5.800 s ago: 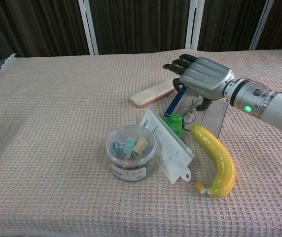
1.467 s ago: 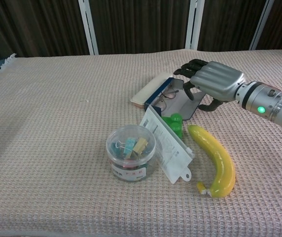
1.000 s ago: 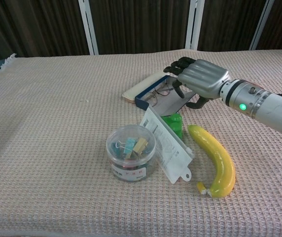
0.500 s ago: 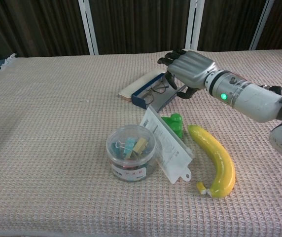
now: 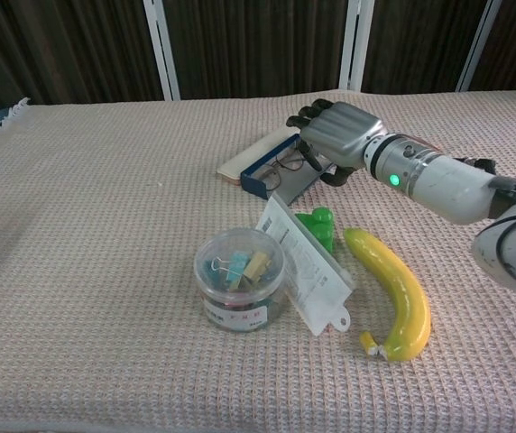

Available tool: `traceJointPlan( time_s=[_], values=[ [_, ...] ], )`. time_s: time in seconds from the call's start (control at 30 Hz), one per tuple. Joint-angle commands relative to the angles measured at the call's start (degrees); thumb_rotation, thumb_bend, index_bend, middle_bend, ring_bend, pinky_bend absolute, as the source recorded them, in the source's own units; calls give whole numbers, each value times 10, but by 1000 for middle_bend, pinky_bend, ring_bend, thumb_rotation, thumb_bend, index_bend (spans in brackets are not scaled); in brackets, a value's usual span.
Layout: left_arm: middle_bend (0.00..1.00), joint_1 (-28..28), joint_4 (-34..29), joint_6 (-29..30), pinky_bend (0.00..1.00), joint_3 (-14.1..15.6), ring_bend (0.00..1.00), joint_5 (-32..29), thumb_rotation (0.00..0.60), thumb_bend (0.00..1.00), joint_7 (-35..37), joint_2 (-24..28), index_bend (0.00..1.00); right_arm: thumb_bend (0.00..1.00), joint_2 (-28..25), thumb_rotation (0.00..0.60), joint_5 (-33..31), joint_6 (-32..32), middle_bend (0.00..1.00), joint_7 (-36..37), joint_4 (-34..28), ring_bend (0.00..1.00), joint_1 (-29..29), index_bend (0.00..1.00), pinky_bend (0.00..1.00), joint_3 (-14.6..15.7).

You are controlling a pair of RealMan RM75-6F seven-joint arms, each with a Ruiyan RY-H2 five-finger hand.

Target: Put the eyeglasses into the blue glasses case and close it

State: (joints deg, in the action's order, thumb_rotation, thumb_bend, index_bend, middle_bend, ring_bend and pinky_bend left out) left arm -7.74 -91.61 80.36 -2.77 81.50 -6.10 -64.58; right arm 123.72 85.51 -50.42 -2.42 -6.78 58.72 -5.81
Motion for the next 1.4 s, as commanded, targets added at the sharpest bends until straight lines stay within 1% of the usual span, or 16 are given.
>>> traceJointPlan(
  time_s=[0.03,0.2,0.27,0.47,0.63,0.73,0.83,1.0,1.13,1.23,1.3,1.4],
  values=[
    [0,0,0,0,92,1,0,2,600,414,1,1,0,553,-1,600,2,-5,180,3,-1,0,-3,699,85,3],
    [0,1,-1,6,93,3,0,10,600,414,3,1,0,675,-6,600,8,-14,183,5,-4,0,-10,740,84,11],
    [0,2,0,7,93,4,0,13,600,414,5,1,0,697,-10,600,13,-24,184,8,-7,0,-18,749,84,17],
    [0,3,0,13,93,8,0,25,600,414,11,3,0,703,-36,600,37,-71,184,25,-28,0,-59,753,83,43],
    [0,4,-1,18,94,12,0,39,600,415,15,3,0,703,-79,600,60,-135,184,51,-70,0,-114,757,83,71],
    [0,5,-3,22,94,15,0,49,600,416,16,4,0,703,-117,600,79,-185,184,54,-105,0,-155,757,83,93],
    [0,6,-4,27,94,19,0,58,600,415,17,4,0,703,-163,600,93,-237,184,53,-153,0,-196,757,83,110],
    [0,11,-6,39,94,23,0,70,600,414,20,6,0,703,-248,600,113,-303,184,36,-251,0,-257,757,82,138],
    [0,14,-6,44,94,24,0,74,600,415,22,6,0,703,-306,600,125,-333,184,20,-328,0,-291,757,78,155],
    [0,15,-6,45,94,25,0,74,600,415,23,7,0,703,-333,600,133,-341,184,11,-370,0,-300,757,76,159],
    [0,15,-5,45,94,24,0,74,600,415,23,7,0,703,-342,600,136,-339,184,5,-386,0,-299,757,75,157],
    [0,14,-5,41,94,23,0,71,600,415,24,7,0,703,-346,600,134,-325,184,3,-409,0,-291,757,75,147]
  ],
)
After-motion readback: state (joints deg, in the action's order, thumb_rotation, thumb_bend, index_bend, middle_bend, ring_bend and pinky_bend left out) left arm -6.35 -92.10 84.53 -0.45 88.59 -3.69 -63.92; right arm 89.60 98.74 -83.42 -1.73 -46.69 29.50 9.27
